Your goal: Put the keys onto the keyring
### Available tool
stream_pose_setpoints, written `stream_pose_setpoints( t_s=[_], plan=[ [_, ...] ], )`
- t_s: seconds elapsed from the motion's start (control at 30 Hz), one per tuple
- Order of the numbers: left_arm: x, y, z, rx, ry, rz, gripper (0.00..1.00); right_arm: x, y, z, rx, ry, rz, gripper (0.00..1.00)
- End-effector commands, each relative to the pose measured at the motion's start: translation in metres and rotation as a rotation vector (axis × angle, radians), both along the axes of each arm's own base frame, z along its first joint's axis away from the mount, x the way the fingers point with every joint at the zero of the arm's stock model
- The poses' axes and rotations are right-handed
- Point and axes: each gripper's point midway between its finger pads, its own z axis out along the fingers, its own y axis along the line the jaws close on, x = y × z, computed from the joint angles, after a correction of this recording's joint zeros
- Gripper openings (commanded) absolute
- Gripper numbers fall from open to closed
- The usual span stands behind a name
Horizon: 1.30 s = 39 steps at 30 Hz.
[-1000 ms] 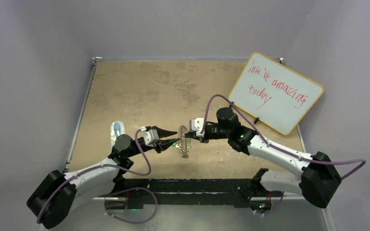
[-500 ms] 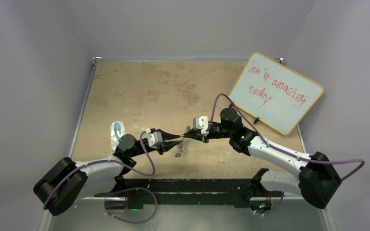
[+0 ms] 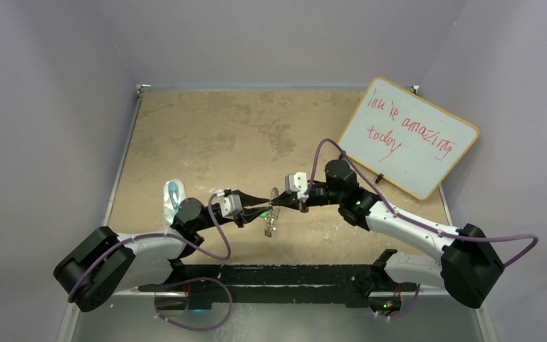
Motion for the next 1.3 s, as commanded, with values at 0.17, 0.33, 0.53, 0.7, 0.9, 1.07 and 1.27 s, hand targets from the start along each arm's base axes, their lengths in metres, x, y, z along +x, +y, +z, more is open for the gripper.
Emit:
stream_pose_setpoints(
  t_s=[0.17,0.33,0.53,0.7,0.9,1.07,1.27],
  plan=[
    [0.0,-0.008,0.032,-0.048,-0.121,-0.023,0.06,0.0,0.006,0.016,0.04,-0.04,0.038,0.0],
    [0.0,-0.009,0.036,-0.056,-0.121,-0.026,0.08,0.002,0.007,0.013,0.026,-0.036,0.042,0.0],
    [0.001,-0.007,0.035,-0.051,-0.123,-0.012,0.0,0.01,0.008,0.017,0.012,-0.031,0.002,0.06],
    [-0.001,0.0,0.035,-0.045,-0.156,0.012,0.0,0.014,-0.004,0.04,0.069,-0.121,-0.069,0.59],
    [-0.006,0.01,0.036,-0.023,-0.265,0.033,0.0,0.018,-0.029,0.08,0.192,-0.256,-0.202,0.95],
    [-0.006,0.014,0.031,0.002,-0.302,0.051,0.0,0.019,-0.034,0.08,0.19,-0.262,-0.228,0.97],
    [-0.005,0.013,0.028,0.008,-0.281,0.049,0.0,0.02,-0.024,0.061,0.138,-0.229,-0.178,0.9]
  ],
)
